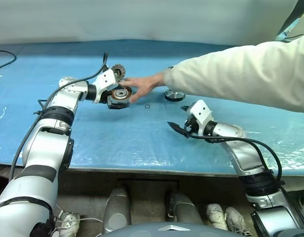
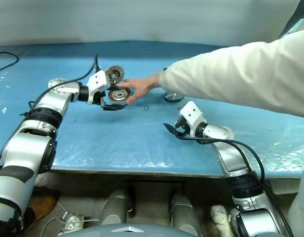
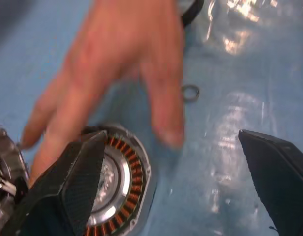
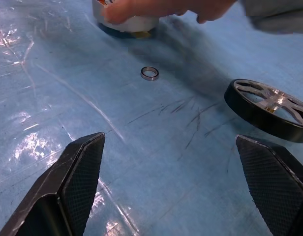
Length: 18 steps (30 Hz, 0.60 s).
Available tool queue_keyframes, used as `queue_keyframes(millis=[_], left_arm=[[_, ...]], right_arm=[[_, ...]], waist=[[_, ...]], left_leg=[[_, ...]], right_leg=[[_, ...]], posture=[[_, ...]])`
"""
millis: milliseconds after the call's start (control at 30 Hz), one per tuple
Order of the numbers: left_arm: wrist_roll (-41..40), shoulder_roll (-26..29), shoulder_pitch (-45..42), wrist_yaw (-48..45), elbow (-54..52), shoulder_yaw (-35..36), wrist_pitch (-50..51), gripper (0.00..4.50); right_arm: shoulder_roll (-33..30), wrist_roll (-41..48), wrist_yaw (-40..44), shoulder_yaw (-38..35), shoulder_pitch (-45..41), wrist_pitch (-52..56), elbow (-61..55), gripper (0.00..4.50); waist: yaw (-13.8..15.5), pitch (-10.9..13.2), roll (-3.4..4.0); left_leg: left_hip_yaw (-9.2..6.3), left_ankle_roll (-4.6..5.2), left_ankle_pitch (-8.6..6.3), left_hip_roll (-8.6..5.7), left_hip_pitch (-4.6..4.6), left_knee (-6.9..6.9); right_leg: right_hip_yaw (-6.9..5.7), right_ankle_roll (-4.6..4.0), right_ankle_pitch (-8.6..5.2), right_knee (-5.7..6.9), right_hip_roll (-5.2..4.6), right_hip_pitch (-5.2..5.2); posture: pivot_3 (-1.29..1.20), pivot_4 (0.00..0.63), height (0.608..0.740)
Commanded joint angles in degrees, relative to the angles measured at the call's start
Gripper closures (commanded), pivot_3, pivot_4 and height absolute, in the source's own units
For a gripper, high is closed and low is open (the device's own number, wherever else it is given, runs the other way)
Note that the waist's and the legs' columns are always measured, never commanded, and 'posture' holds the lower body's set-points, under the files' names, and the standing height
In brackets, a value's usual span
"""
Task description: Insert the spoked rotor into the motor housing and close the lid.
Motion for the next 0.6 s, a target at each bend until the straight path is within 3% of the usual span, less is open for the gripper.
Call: queue_keyframes(millis=[33, 600], left_arm=[[-0.87, 0.80, -1.88, -0.18, 0.67, 2.08, -0.34, 0.01], [-3.26, 1.72, 2.55, -3.10, -4.43, 5.05, 2.60, 0.01]], right_arm=[[0.03, 0.09, -0.90, -1.12, 1.17, -0.33, -3.70, 0.00], [-0.62, -0.32, 0.66, -0.41, -1.93, -1.00, -1.43, 0.00]], waist=[[-0.05, 0.00, 0.00], [-0.25, 0.00, 0.00]], left_leg=[[-0.01, 0.00, 0.00, 0.00, 0.02, 0.00], [-0.05, 0.00, 0.00, 0.03, 0.02, -0.02]], right_leg=[[-0.01, 0.00, 0.00, 0.00, 0.00, 0.02], [-0.08, -0.01, -0.01, -0.01, -0.02, 0.05]], posture=[[0.00, 0.150, 0.740], [0.00, 0.150, 0.740]])
